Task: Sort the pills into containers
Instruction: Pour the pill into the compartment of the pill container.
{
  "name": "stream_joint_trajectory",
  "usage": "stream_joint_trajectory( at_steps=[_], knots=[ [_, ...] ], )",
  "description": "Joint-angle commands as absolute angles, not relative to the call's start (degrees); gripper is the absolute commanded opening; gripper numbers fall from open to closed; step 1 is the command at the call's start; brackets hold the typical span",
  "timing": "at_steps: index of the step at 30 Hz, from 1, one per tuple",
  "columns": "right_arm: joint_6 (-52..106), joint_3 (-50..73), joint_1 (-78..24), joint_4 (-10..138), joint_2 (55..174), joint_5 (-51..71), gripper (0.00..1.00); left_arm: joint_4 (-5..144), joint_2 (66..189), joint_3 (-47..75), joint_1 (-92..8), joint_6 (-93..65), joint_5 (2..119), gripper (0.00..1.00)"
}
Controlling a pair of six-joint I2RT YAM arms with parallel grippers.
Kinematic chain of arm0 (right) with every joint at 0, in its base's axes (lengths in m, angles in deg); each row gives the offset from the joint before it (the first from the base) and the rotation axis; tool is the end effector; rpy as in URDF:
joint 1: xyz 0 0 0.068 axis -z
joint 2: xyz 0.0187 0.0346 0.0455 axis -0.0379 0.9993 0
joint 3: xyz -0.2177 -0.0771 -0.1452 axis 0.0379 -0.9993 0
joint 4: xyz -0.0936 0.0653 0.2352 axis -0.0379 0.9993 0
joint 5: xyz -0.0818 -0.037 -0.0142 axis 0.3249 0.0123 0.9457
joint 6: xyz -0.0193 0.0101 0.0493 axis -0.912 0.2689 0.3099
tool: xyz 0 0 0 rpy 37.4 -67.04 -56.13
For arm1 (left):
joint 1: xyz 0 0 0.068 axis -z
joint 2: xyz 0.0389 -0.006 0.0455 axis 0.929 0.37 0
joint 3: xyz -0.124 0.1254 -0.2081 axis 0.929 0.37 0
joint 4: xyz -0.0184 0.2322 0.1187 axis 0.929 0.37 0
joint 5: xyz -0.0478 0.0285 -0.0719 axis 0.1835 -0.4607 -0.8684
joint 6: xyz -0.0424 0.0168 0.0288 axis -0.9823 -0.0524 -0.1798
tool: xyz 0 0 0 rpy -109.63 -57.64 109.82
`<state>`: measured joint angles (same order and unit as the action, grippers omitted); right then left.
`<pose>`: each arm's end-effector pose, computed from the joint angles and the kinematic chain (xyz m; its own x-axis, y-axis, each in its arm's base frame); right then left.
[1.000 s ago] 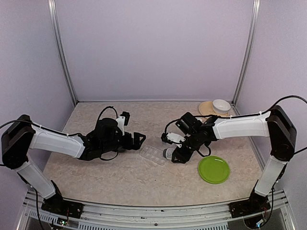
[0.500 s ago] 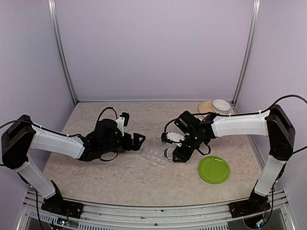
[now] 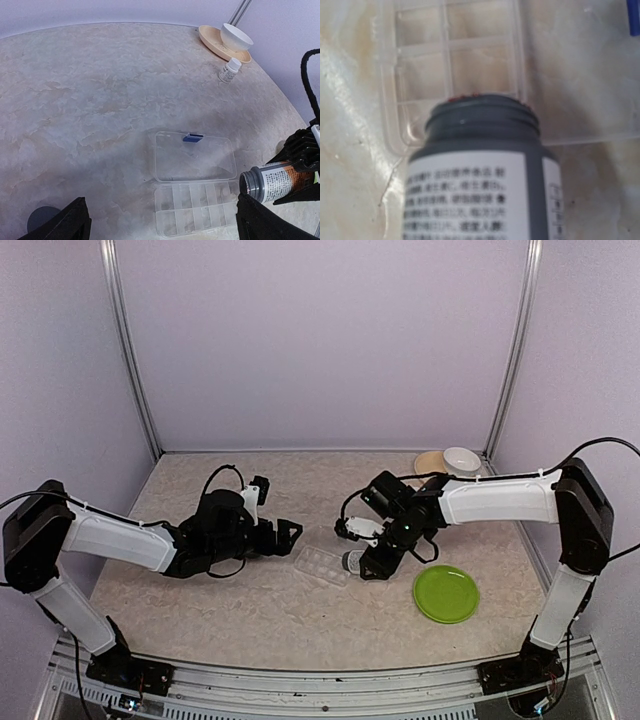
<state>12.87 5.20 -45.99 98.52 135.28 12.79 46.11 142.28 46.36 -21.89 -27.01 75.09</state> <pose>0.2344 0.2664 0.1888 -0.5114 -0.7665 -0.3884 -0.8380 0.5450 0.0278 0.2252 -0.2307 0.1804 -0.5328 -0.0314 -0.8457 0.4738 0.8169 -0.3289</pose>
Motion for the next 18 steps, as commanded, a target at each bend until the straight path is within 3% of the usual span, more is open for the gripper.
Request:
stream_joint_trajectory(
  at_steps=[1,18],
  knots=[
    [12.5,6.8,-46.5,100.5,135.8,13.3,0.0,44.4,141.0,47.0,-21.9,-27.6,74.6,0.99],
    [12.5,6.8,-46.5,99.3,134.8,13.9,0.0,44.2,140.8,47.2,-21.9,-27.7,74.7,0.99]
  ],
)
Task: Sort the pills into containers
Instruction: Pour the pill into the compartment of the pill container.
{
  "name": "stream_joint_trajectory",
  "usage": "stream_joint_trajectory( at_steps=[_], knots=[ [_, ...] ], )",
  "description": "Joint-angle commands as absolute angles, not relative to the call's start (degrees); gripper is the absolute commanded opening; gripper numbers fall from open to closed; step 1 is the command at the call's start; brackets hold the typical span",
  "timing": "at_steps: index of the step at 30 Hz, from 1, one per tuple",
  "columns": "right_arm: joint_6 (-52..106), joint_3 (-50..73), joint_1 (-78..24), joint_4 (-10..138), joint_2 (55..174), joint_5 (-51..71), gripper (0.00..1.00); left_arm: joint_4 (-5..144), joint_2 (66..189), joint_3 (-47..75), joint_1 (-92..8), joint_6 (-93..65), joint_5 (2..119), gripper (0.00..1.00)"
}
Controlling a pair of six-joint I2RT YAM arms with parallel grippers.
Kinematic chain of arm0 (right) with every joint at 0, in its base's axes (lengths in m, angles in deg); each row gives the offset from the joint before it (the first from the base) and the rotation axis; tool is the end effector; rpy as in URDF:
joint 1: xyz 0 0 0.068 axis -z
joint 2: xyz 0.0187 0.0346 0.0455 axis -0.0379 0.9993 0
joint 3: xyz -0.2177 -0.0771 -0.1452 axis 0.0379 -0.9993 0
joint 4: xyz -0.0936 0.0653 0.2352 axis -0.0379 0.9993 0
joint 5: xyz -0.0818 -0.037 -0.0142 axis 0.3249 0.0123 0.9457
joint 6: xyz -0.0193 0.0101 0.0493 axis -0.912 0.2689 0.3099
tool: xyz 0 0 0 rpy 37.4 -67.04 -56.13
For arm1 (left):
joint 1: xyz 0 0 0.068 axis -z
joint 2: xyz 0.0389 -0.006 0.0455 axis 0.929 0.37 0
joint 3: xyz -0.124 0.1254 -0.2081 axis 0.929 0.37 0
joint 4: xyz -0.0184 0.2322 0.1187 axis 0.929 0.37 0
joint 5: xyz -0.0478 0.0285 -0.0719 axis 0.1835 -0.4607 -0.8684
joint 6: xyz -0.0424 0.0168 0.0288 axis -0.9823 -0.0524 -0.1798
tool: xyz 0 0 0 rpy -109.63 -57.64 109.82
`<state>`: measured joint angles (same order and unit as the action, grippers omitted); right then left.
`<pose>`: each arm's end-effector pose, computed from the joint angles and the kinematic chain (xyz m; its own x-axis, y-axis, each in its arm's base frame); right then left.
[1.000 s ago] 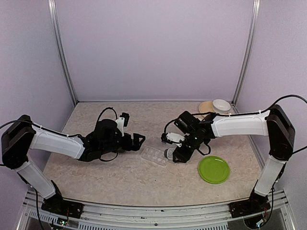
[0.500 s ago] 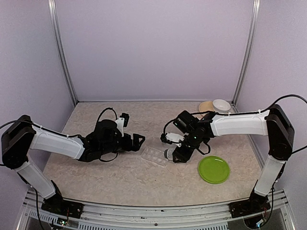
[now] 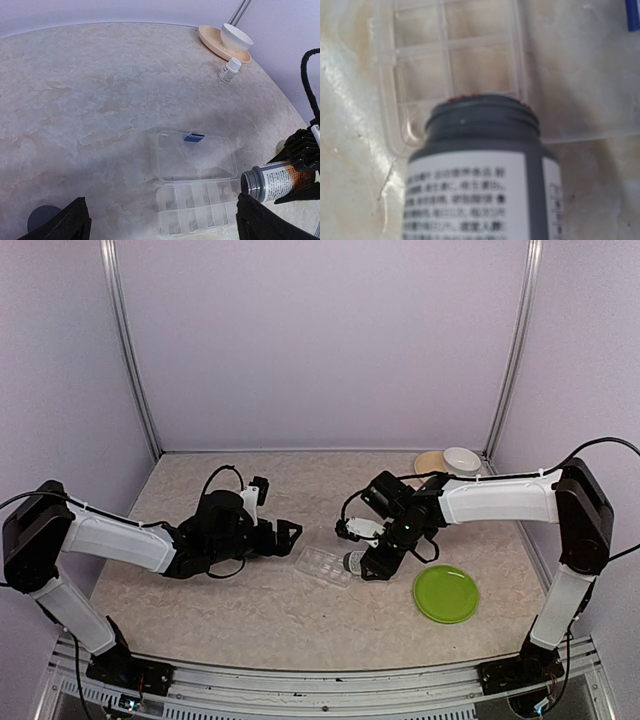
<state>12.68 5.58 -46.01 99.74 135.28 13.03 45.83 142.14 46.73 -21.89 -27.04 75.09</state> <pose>0.2338 0.2657 0.1898 -0.5122 -0.7729 -0.3746 -0.8388 0.5438 0.0249 0.2244 -0.2298 0.1797 -0.5325 -0.0324 -0.8458 0.4737 0.8167 -0.3295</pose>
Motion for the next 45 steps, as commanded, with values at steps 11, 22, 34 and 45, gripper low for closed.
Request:
stream_joint_trajectory(
  at_steps=[11,22,34,45],
  knots=[
    [12.7,6.8,-46.5,98.4,133.7,14.4,0.0,44.2,140.9,47.2,-21.9,-27.7,74.7,0.99],
    [12.7,7.0,-46.5,98.5,132.3,13.8,0.0,44.3,140.9,47.1,-21.9,-27.7,74.6,0.99],
    [12.4,8.7,-46.5,102.8,134.1,13.5,0.0,44.5,140.9,46.7,-21.9,-27.6,74.6,0.99],
    [12.2,10.1,-46.5,104.6,135.7,13.8,0.0,44.8,140.9,46.4,-22.0,-27.5,74.5,0.99]
  ],
)
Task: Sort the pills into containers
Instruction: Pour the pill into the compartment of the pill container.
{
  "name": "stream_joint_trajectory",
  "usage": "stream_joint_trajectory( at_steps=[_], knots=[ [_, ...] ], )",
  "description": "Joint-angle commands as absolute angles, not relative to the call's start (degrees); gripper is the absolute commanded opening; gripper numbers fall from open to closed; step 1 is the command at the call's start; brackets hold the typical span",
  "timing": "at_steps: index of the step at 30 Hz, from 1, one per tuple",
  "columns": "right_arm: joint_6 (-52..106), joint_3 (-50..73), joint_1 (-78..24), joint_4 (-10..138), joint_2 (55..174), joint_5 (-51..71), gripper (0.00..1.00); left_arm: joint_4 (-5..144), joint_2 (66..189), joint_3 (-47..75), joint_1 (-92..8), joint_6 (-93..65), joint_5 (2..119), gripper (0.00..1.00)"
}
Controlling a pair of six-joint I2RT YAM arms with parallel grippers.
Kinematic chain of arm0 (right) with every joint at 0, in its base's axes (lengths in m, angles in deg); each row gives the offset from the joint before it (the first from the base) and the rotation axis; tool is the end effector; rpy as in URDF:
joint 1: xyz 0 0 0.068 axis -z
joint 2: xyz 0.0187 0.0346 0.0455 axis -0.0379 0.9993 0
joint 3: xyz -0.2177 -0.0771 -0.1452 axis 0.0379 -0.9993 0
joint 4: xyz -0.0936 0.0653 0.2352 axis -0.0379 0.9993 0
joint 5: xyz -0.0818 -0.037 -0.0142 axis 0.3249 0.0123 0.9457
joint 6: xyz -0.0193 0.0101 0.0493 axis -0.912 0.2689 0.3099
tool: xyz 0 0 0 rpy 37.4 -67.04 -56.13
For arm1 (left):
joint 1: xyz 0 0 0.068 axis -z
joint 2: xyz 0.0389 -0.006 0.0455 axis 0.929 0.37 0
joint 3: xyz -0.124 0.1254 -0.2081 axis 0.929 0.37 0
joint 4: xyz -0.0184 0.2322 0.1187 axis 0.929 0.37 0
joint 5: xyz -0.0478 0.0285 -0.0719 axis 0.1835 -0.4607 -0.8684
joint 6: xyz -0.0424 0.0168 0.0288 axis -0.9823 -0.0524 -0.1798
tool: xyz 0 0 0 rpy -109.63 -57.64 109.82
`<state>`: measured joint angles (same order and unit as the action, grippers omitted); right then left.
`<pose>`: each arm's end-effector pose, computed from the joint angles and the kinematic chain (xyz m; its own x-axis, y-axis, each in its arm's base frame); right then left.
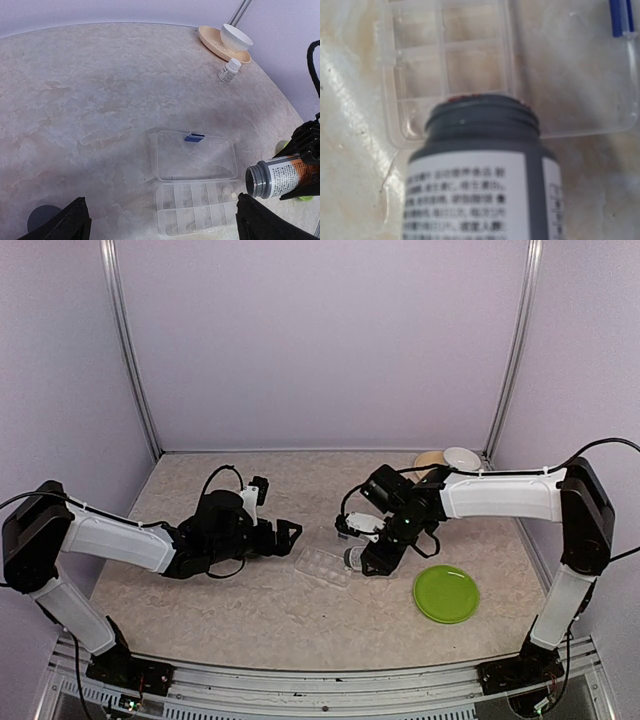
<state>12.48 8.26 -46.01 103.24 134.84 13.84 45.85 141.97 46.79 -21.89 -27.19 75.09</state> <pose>0.2351 0.2663 0.2031 -0.5113 -0.7772 -0.3667 -0.8379 0.5457 0.0117 0.2241 -0.2295 0.1802 -0.5328 -0.0355 -0.8455 0.4727 0.8162 -0.3322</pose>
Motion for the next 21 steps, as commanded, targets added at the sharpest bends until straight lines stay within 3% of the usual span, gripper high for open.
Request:
stream_joint_trajectory(
  at_steps=[1,21],
  knots=[
    [12.2,10.0,-46.5,104.5,135.8,13.7,0.0,44.8,140.9,46.4,-22.0,-27.4,74.5,0.99],
    [12.2,9.8,-46.5,104.3,137.3,13.3,0.0,44.5,140.9,46.9,-22.1,-27.6,74.5,0.99]
  ],
)
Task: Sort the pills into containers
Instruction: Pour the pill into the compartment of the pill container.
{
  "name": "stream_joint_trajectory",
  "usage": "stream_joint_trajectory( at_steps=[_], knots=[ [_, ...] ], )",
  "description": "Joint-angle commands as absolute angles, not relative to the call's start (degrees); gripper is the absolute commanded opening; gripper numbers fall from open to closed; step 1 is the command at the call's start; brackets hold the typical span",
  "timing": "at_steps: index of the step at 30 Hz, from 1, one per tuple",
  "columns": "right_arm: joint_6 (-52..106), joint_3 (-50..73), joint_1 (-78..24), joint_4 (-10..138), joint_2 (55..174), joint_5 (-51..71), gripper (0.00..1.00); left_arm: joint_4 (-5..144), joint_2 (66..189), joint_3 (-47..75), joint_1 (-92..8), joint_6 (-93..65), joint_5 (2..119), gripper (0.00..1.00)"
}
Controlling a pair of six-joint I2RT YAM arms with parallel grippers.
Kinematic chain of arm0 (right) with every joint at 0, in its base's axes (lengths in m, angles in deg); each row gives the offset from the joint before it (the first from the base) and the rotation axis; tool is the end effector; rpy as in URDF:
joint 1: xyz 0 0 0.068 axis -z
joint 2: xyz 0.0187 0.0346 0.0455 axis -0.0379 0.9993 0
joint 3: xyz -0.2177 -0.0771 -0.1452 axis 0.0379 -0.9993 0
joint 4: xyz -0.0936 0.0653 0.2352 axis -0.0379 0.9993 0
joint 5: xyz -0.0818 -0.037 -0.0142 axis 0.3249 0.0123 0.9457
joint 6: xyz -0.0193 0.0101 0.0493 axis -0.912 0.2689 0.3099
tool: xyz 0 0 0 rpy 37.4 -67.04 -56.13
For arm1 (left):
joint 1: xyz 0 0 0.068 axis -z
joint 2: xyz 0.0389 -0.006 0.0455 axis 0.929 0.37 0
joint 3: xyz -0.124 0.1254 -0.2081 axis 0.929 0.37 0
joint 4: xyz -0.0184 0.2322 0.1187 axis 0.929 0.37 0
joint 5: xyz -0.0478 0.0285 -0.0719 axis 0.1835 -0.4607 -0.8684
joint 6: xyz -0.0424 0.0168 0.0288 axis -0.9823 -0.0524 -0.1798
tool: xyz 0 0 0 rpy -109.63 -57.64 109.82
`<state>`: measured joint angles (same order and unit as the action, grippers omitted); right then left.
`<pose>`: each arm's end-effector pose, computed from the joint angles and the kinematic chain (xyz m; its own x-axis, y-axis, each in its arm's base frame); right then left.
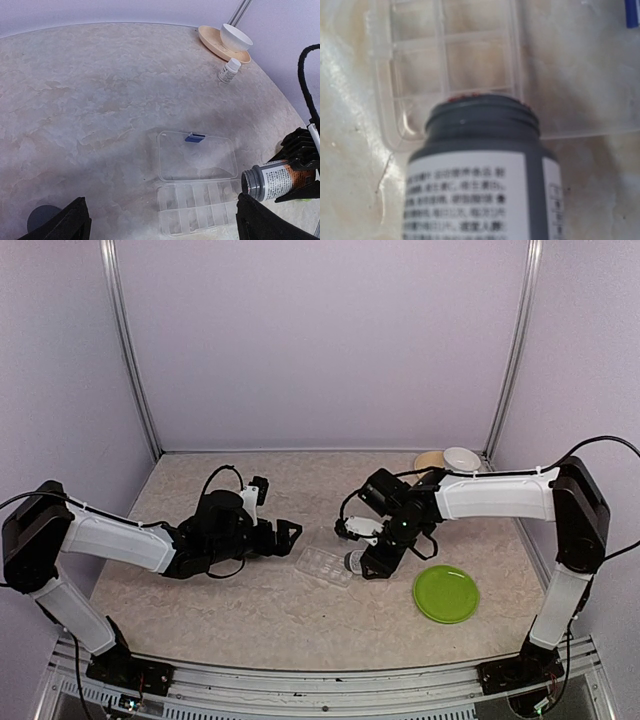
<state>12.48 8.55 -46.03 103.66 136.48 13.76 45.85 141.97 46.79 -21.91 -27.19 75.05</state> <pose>0.2366 0.2684 0.1946 -0.5182 -0.7855 -0.3383 -0.8380 0.5453 0.0177 0.2242 -0.2294 0.1802 -0.5330 -0.0355 -0.8453 0.4729 0.8160 -0.3324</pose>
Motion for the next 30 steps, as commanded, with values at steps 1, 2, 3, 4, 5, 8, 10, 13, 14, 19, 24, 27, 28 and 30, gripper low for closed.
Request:
stream_joint_trajectory(
  at_steps=[1,2,3,4,5,8,10,13,14,19,24,27,28,30],
  knots=[
    [12.2,9.7,-46.5,104.4,137.4,13.3,0.0,44.4,140.9,47.0,-22.1,-27.6,74.5,0.99],
    [12.2,9.9,-46.6,104.6,137.5,13.3,0.0,44.4,140.9,47.0,-22.1,-27.7,74.5,0.99],
    [12.3,9.9,-46.5,104.8,137.6,13.3,0.0,44.4,140.9,47.1,-22.1,-27.7,74.5,0.99],
    [12.2,10.0,-46.5,105.0,137.8,13.4,0.0,44.4,140.9,47.1,-22.1,-27.7,74.5,0.99],
    [12.2,10.1,-46.5,105.2,137.9,13.5,0.0,44.3,140.9,47.2,-22.1,-27.7,74.5,0.99],
    [12.4,10.3,-46.6,105.5,137.9,13.5,0.0,44.2,141.0,47.3,-22.1,-27.8,74.5,0.99],
    [12.4,10.4,-46.5,105.7,137.9,13.6,0.0,44.1,141.1,47.4,-22.1,-27.9,74.5,0.99],
    [12.5,11.0,-46.5,106.0,137.8,13.9,0.0,44.0,141.1,47.4,-22.1,-28.0,74.5,0.99],
    [12.5,11.0,-46.5,105.7,137.5,13.9,0.0,44.0,141.1,47.4,-22.1,-28.0,74.5,0.99],
    [12.6,8.3,-46.5,100.5,134.5,13.1,0.0,43.7,140.6,47.5,-22.1,-28.2,74.7,0.99],
    [12.9,4.8,-46.5,93.0,130.5,13.3,0.0,44.1,140.2,47.4,-22.1,-28.3,74.8,0.99],
    [13.3,2.6,-46.5,89.0,128.1,13.8,0.0,44.4,140.1,47.0,-22.1,-28.4,75.0,0.99],
    [13.4,1.5,-46.5,87.5,127.1,13.7,0.0,44.4,140.1,46.8,-22.1,-28.4,75.0,0.99],
    [13.5,-1.1,-46.5,83.2,124.5,13.3,0.0,44.6,140.1,46.5,-22.2,-28.6,74.9,0.99]
  ],
)
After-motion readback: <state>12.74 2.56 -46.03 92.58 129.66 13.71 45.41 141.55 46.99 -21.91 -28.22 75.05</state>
